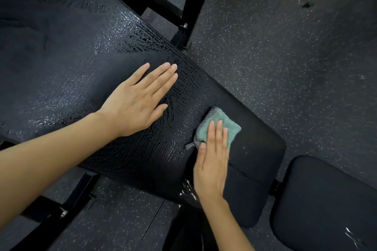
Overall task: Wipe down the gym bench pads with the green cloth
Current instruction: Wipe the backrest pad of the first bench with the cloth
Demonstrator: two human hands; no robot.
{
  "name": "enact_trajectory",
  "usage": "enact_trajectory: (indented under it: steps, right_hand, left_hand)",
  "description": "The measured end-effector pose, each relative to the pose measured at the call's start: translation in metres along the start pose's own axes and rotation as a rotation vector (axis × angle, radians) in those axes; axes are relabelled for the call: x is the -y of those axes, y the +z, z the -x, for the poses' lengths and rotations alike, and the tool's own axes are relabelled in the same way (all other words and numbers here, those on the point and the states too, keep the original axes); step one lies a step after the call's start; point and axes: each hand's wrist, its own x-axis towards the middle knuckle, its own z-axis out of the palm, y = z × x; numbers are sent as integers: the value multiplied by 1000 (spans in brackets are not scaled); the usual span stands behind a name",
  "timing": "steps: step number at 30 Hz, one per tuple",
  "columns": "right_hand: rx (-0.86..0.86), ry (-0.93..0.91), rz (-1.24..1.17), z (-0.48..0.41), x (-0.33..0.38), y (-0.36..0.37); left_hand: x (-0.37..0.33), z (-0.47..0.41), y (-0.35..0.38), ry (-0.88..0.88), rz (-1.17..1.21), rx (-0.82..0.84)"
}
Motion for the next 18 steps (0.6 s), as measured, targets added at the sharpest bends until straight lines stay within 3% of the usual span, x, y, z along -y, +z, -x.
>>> enact_trajectory:
  steps: [8,15,18]
  right_hand:
    - [-107,226,-172,-2,36,17]
    - [39,-175,-34,22,51,20]
    - [59,-229,10,23,32,15]
  left_hand:
    - [-1,6,1,26,19,-15]
    - [13,15,-3,157,45,-5]
    - [20,25,-7,224,47,14]
